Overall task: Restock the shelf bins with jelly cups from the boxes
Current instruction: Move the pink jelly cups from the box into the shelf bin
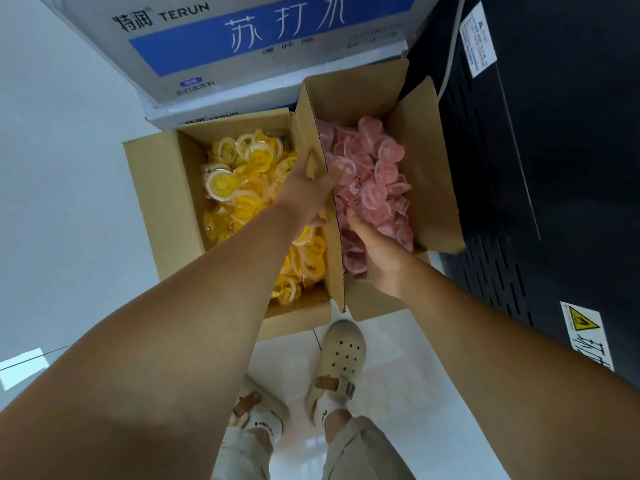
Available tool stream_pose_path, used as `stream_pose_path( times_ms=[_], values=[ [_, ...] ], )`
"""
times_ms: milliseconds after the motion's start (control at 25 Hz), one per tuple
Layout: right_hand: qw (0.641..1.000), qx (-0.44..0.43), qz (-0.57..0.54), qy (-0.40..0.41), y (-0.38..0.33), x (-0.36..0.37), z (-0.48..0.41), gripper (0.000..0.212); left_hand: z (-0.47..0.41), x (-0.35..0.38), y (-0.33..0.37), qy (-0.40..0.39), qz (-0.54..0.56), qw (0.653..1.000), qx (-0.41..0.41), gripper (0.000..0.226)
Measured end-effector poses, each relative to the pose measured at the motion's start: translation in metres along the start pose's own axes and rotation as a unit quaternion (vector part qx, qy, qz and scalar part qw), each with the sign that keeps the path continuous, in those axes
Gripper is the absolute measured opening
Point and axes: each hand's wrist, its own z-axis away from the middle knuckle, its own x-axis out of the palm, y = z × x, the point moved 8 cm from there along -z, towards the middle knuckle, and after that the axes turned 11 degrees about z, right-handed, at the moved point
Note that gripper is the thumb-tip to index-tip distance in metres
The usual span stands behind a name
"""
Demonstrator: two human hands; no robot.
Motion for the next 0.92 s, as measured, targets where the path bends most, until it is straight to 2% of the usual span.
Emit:
stream_pose_path(
  times_ms=[80, 120, 200, 240, 360, 400, 600, 680, 920],
  values=[
    [1.0, 0.004, -0.019, -0.016, 0.001, 0.007, -0.002, 0.105, -0.005, -0.003, -0.001, -0.008, 0.024, 1.0, 0.014, 0.069],
    [0.999, 0.003, -0.026, -0.024, 0.0, 0.012, -0.003, 0.097, -0.005, -0.005, 0.0, -0.022, 0.018, 0.999, 0.026, 0.062],
    [0.999, -0.002, -0.034, -0.043, -0.001, 0.023, -0.003, 0.064, -0.007, -0.011, -0.003, -0.046, 0.017, 0.998, 0.034, 0.05],
    [0.998, -0.002, -0.036, -0.048, -0.002, 0.027, -0.002, 0.059, -0.007, -0.016, -0.005, -0.049, 0.032, 0.998, 0.03, 0.048],
    [0.998, 0.009, -0.032, -0.06, 0.002, 0.035, -0.005, 0.094, -0.008, -0.038, -0.014, -0.028, 0.076, 0.997, 0.014, 0.037],
    [0.998, 0.009, -0.029, -0.055, 0.0, 0.036, -0.005, 0.097, -0.008, -0.044, -0.016, -0.016, 0.082, 0.996, 0.012, 0.034],
    [0.997, -0.026, -0.065, -0.016, -0.002, 0.031, -0.014, 0.058, -0.016, -0.047, -0.021, 0.047, 0.009, 0.998, 0.044, 0.025],
    [0.996, -0.037, -0.082, -0.017, 0.0, 0.034, -0.019, 0.055, -0.02, -0.05, -0.025, 0.064, 0.015, 0.996, 0.067, 0.02],
    [0.997, -0.043, -0.067, 0.005, 0.002, 0.044, -0.03, 0.049, -0.022, -0.074, -0.038, 0.069, 0.072, 0.993, 0.063, 0.015]
  ],
)
